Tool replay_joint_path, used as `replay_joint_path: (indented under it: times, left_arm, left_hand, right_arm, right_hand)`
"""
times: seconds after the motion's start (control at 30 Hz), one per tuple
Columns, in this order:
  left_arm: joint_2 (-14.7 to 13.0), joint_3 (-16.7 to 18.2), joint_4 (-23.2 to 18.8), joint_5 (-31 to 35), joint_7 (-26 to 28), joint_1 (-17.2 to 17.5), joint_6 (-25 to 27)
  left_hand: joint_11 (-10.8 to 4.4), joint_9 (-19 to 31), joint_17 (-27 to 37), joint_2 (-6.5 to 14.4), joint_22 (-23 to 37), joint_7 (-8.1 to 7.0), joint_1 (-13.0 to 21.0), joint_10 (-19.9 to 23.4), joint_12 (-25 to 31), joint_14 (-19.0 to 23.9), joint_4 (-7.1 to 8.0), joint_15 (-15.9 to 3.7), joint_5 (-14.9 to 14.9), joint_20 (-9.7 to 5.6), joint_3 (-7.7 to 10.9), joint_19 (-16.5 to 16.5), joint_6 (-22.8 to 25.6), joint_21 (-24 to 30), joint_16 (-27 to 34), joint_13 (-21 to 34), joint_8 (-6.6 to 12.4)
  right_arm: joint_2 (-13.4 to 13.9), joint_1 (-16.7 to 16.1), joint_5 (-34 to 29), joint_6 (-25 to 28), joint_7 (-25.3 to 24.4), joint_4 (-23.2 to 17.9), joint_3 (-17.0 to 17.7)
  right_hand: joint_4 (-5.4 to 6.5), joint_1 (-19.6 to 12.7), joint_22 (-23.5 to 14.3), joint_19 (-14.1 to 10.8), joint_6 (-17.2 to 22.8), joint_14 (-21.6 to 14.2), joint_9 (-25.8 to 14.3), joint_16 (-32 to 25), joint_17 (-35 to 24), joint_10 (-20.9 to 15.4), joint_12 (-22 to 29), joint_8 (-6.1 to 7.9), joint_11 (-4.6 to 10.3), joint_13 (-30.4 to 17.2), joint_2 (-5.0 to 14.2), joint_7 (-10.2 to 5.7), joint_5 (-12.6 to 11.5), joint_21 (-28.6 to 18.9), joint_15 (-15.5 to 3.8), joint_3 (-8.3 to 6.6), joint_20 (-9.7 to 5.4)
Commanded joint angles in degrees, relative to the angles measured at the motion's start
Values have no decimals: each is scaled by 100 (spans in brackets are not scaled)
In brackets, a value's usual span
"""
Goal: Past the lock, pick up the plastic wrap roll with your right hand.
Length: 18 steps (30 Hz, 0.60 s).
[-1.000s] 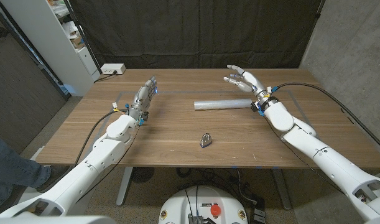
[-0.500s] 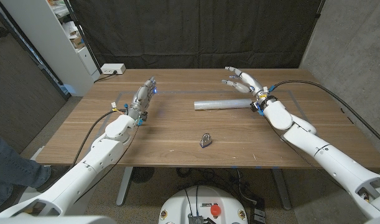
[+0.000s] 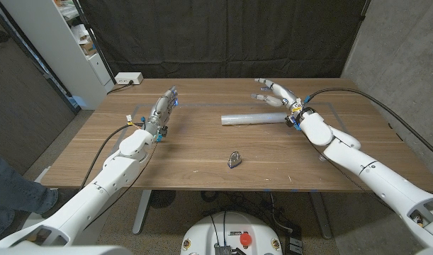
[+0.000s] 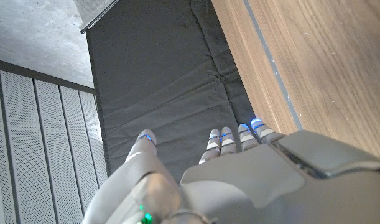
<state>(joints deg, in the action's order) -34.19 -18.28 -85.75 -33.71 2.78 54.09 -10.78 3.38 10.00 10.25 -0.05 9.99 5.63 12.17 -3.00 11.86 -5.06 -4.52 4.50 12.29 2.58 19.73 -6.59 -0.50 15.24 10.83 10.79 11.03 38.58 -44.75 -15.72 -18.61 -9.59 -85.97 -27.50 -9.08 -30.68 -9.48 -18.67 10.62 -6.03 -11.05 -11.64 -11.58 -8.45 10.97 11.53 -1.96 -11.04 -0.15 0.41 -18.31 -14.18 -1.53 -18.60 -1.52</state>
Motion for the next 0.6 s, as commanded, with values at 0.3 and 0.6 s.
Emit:
replay_joint_path:
  times: [0.3,0.6]
  left_arm:
    - [7,-14,35,3,-16,0,-18]
    - [13,-14,58,-22,-50,4,-30]
  left_hand:
    - [6,23,21,53,18,-8,8,22,33,15,-43,17,-11,47,8,-13,39,-34,13,30,2]
    - [9,23,21,58,19,-14,6,18,30,18,-47,7,-13,65,5,-17,42,-52,13,31,-2]
  right_arm:
    - [226,59,-462,450,60,-314,-150]
    - [253,74,-628,526,4,-383,-225]
  right_hand:
    - [-4,-96,-10,20,5,80,-21,22,-18,83,-8,-13,-13,-18,-4,-75,-17,68,40,-64,11]
    - [21,-118,-13,77,124,12,-30,-17,-22,-137,85,34,50,-21,-21,-269,9,162,10,-79,65]
